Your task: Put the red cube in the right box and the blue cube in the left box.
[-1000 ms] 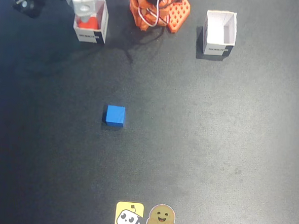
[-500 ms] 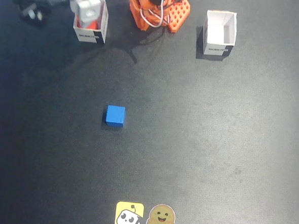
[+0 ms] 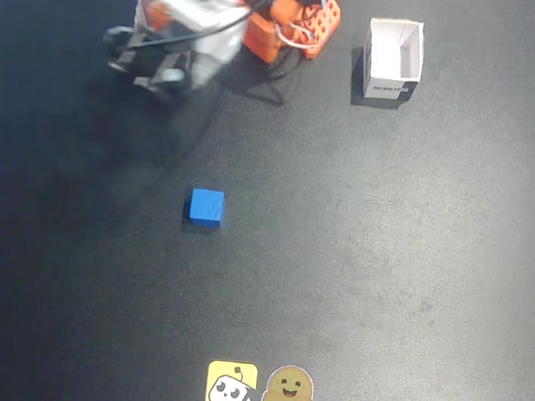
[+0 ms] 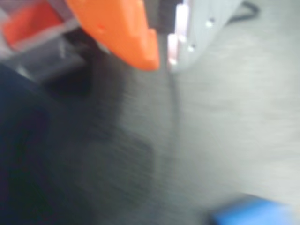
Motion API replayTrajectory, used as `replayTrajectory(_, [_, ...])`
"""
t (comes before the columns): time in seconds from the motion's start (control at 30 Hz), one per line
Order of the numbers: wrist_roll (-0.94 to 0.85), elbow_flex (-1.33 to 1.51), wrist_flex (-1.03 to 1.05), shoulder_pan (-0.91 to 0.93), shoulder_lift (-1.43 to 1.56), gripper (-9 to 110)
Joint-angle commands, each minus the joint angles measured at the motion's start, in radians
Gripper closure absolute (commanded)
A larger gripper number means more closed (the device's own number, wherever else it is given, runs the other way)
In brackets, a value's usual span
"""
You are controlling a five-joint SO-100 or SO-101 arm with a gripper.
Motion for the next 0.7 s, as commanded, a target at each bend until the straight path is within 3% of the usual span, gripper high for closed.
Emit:
replayTrajectory(0.0, [0.037,0.017,0.008,-0.138,0.069,101])
replayTrajectory(0.3, [0.044,0.061,-0.049,-0.356,0.074,101])
replayTrajectory(0.67, [0.0,0.025,-0.181,-0.373,-0.126,101])
